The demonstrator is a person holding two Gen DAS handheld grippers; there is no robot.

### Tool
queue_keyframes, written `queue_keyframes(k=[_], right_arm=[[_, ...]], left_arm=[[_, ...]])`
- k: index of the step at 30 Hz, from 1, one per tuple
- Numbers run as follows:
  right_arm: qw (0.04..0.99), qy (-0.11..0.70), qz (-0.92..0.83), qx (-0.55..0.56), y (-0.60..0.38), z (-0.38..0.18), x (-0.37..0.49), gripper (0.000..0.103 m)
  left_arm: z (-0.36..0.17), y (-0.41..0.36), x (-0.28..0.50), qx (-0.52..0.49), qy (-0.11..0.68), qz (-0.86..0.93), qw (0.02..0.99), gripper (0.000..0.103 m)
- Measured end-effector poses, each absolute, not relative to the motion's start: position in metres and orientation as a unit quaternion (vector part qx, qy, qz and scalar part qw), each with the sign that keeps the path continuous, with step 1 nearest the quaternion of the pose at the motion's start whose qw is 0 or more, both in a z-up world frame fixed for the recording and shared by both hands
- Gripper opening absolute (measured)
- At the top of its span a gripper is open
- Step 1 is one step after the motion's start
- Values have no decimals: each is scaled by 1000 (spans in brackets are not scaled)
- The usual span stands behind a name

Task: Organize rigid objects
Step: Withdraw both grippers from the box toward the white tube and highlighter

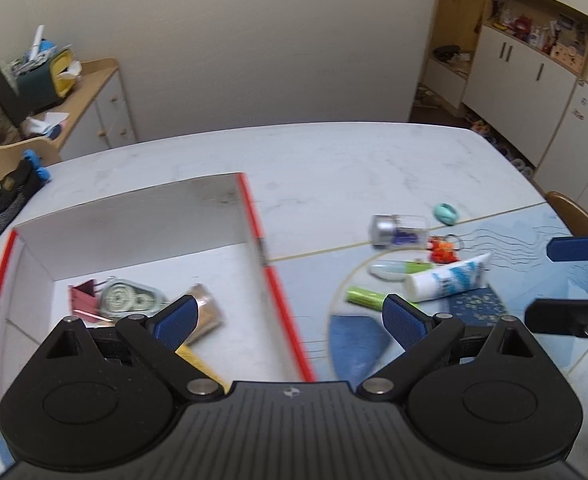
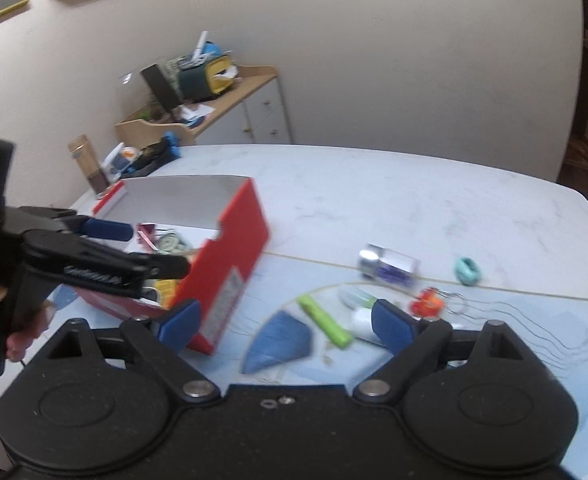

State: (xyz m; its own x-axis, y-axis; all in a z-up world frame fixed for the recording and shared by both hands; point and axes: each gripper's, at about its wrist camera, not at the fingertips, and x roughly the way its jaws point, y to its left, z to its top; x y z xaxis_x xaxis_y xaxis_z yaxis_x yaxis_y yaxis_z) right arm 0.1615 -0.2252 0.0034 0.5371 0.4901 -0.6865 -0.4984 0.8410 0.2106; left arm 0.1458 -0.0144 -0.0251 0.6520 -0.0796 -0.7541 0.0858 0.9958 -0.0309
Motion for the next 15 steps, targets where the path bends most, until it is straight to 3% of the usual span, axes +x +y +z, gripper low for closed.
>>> queue_keyframes(k=[4, 15], right_arm=[[879, 394, 269, -3, -248, -4, 167, 102], [881, 413, 232, 5, -299, -28, 194, 102]], left_arm=[[-28, -37, 146, 8, 404, -54, 913, 99], [-61, -100, 153, 27, 397, -101, 912, 103]])
